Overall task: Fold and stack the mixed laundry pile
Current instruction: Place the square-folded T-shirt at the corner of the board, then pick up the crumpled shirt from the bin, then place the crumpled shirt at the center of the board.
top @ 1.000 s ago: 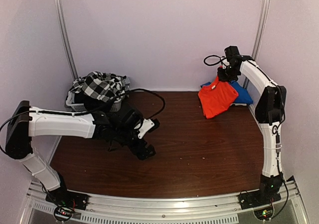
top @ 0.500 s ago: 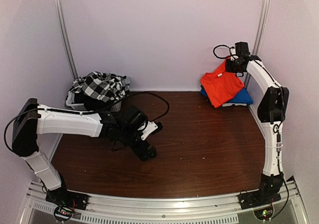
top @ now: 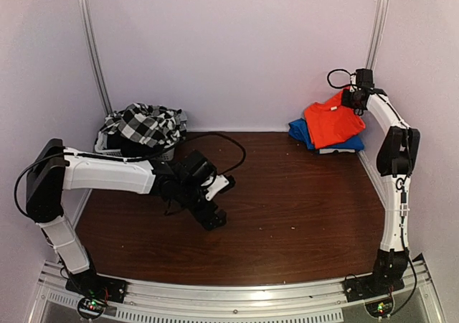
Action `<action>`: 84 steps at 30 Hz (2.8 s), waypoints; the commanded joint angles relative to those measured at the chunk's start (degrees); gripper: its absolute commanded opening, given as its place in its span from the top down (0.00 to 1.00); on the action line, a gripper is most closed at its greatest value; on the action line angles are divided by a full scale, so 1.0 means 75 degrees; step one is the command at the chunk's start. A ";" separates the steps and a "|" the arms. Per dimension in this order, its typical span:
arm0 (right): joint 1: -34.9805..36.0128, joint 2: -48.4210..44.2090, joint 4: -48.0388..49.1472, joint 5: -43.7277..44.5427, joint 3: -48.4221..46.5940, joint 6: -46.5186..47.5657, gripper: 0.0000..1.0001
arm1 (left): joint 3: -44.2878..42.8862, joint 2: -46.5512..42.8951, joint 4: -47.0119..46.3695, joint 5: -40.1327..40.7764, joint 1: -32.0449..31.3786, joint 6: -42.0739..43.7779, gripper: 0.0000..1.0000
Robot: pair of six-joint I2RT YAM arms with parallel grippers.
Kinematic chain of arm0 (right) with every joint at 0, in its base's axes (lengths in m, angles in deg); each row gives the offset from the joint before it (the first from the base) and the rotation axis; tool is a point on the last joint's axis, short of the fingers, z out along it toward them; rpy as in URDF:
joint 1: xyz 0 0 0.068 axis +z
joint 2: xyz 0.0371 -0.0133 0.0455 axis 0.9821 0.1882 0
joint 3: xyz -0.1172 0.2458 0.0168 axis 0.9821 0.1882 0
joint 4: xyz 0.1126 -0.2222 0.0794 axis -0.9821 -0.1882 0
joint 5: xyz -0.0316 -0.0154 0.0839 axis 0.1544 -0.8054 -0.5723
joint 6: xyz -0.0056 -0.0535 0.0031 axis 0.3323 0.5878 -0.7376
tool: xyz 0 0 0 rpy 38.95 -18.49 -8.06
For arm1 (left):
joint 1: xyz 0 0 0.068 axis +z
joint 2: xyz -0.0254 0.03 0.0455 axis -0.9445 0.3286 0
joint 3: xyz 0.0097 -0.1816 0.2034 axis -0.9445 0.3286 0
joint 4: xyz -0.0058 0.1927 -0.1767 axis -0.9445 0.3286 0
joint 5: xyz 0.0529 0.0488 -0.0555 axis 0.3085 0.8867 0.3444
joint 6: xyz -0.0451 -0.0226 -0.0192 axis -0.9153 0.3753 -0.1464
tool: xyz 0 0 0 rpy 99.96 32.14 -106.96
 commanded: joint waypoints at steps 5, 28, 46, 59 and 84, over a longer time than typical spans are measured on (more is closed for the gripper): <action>-0.0307 0.0666 0.0982 0.0079 -0.0201 -0.0212 0.57 | -0.0508 0.0000 0.0131 -0.0177 0.0284 -0.0034 0.02; -0.0041 -0.2633 -0.0041 -0.0968 0.1616 -0.0553 0.00 | -0.5775 0.0070 0.2295 0.0590 0.4682 -0.0934 0.02; 0.2437 -0.5127 0.0152 -0.2043 0.5811 -0.0586 0.00 | -0.7956 0.3403 0.3123 0.1188 0.6848 -0.1607 0.03; 0.3908 -0.5825 0.1838 -0.2332 0.8175 -0.2695 0.02 | -0.9359 0.3477 0.2199 -0.0862 0.6828 -0.1464 1.00; 0.4108 -0.7377 0.2363 -0.2058 0.9423 -0.3314 0.02 | -1.0298 0.1055 -0.2489 -0.3648 0.4209 -0.5739 1.00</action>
